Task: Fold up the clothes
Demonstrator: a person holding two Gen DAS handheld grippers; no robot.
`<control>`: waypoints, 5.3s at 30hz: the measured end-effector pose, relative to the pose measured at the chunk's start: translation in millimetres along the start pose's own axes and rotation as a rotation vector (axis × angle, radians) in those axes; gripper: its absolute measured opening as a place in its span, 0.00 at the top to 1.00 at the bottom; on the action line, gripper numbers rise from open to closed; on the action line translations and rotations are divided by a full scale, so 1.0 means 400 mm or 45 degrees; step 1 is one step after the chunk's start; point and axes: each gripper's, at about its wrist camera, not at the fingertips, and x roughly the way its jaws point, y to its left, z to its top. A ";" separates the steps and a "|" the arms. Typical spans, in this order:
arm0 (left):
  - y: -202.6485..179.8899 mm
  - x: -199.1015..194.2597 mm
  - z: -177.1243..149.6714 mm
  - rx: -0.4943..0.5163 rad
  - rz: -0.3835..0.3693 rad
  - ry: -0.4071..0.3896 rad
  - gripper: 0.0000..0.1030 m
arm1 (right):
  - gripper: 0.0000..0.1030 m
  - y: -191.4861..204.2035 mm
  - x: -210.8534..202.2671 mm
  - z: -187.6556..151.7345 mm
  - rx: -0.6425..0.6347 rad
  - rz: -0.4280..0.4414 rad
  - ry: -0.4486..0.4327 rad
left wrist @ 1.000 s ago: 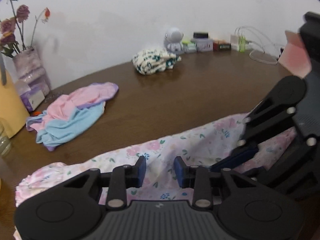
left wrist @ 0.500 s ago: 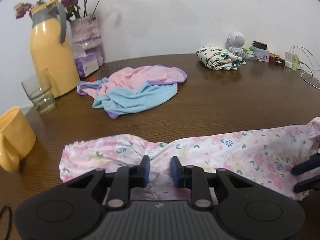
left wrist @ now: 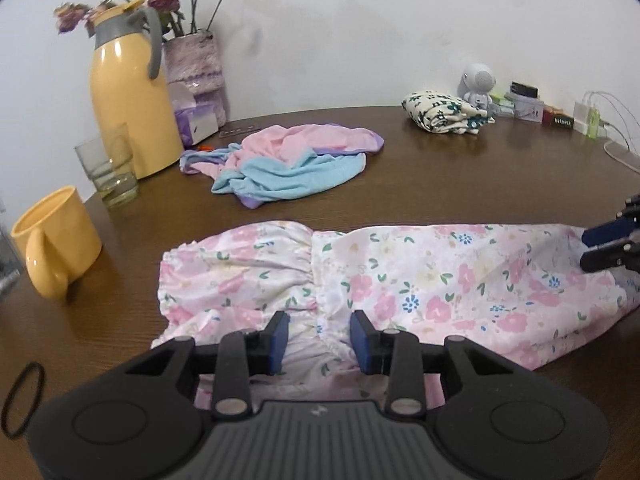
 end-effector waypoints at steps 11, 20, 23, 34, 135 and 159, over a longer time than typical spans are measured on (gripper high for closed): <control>-0.138 -0.089 0.053 0.072 -0.101 -0.209 0.11 | 0.05 -0.066 -0.239 -0.025 0.164 -0.070 -0.198; -0.322 -0.087 0.090 0.161 -0.293 -0.233 0.01 | 0.00 -0.215 -0.336 -0.148 0.525 -0.225 -0.150; -0.377 -0.083 0.105 0.193 -0.362 -0.241 0.01 | 0.00 -0.248 -0.341 -0.185 0.641 -0.190 -0.142; -0.628 0.022 0.147 0.487 -0.603 -0.092 0.91 | 0.21 -0.261 -0.293 -0.257 0.857 -0.077 -0.121; -0.355 -0.081 0.061 0.268 -0.509 -0.137 0.75 | 0.85 0.005 -0.073 -0.044 -0.079 -0.025 -0.082; -0.465 0.051 0.140 0.313 -0.500 -0.065 0.87 | 0.83 -0.167 -0.141 -0.081 0.140 0.067 -0.143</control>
